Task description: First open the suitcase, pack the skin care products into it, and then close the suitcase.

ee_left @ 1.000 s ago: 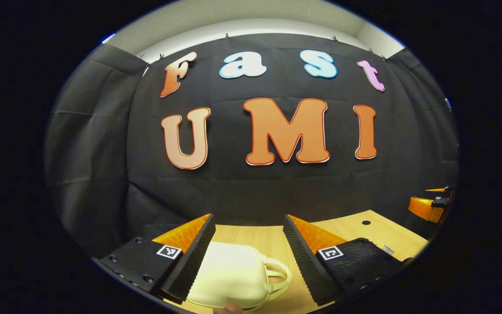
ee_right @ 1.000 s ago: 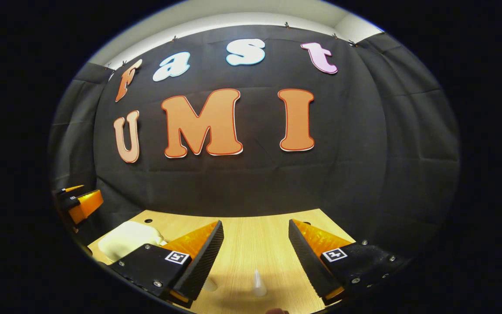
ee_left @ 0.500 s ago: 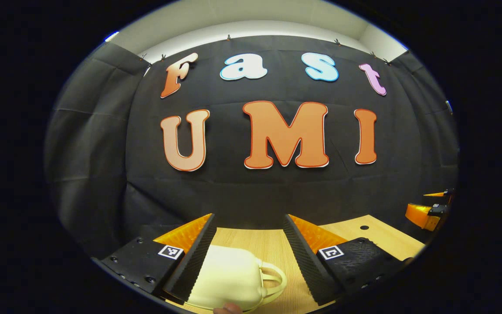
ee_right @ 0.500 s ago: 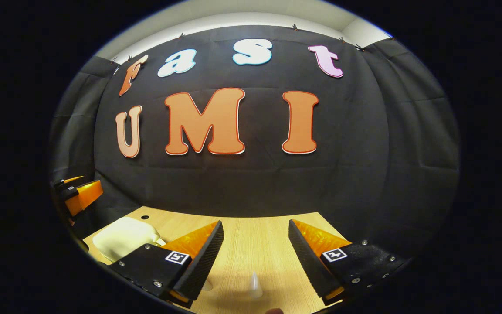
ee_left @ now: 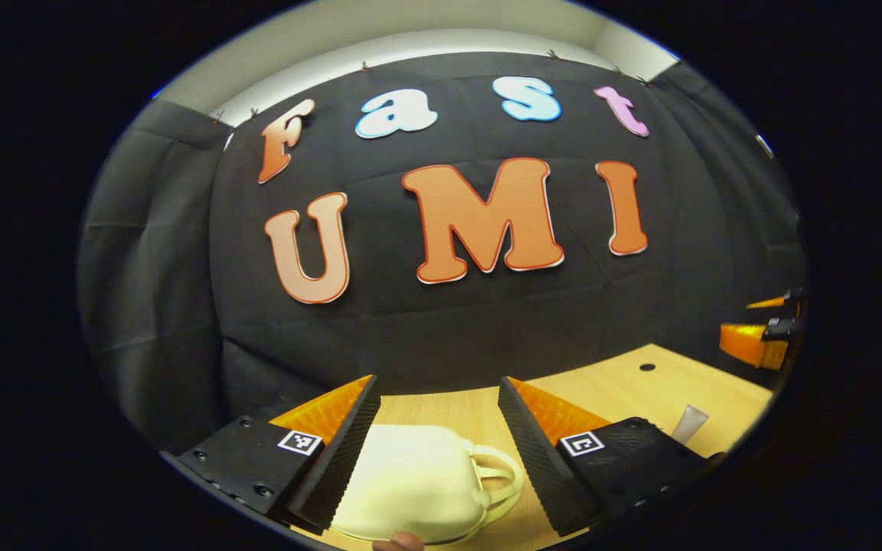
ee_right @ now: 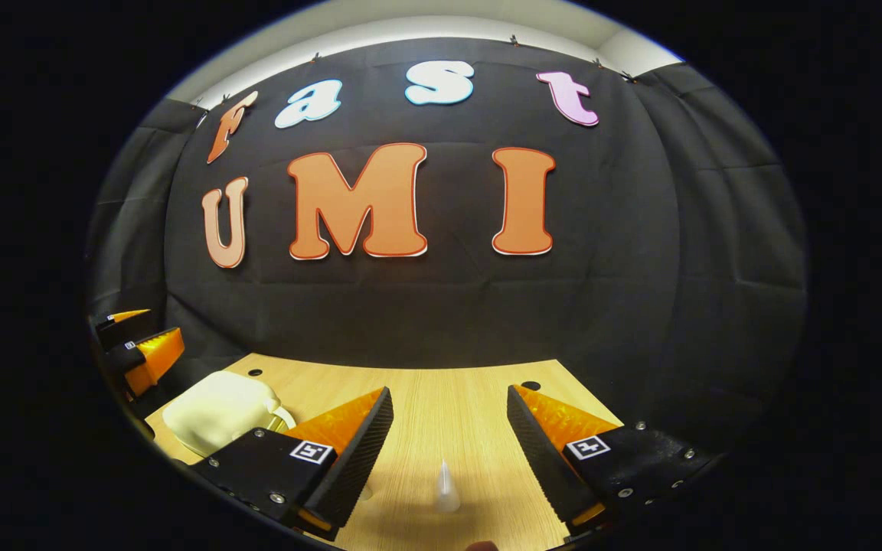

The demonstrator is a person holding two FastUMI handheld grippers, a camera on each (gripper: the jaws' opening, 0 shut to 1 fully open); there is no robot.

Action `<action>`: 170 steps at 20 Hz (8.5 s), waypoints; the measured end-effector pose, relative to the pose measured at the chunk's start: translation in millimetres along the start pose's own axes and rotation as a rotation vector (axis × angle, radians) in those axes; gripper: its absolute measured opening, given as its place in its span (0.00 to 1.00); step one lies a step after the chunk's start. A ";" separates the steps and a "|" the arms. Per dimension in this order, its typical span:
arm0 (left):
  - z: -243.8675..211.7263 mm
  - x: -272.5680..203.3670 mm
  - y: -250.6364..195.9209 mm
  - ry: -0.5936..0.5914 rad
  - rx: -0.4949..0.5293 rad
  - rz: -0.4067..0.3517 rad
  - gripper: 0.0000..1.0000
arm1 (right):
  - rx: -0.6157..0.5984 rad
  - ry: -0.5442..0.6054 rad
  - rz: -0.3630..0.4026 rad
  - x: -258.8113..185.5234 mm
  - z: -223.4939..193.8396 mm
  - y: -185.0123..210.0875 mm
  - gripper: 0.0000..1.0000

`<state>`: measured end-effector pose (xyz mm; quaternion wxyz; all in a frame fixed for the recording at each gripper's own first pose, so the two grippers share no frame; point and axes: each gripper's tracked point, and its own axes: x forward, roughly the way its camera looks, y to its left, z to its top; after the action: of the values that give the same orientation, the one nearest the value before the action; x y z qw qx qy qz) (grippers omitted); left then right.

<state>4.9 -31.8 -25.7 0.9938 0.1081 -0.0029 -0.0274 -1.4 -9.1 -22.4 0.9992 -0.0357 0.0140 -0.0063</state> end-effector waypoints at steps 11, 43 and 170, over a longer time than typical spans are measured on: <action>-101.7 -8.2 -87.5 0.113 0.570 -0.214 0.99 | 0.037 0.107 -0.072 -6.4 -47.3 -45.0 0.95; -226.7 57.3 -100.2 0.504 0.835 -0.279 0.09 | 0.075 0.217 -0.184 -19.8 -83.0 -85.8 0.95; -27.0 -80.8 -492.3 0.417 -0.182 -0.176 0.60 | -0.106 0.479 0.120 49.7 -247.3 18.6 0.47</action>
<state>-102.0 -501.6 -157.9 0.9722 0.0212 0.2144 -0.0912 41.5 -8.9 -271.7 0.9627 -0.0847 0.2530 0.0454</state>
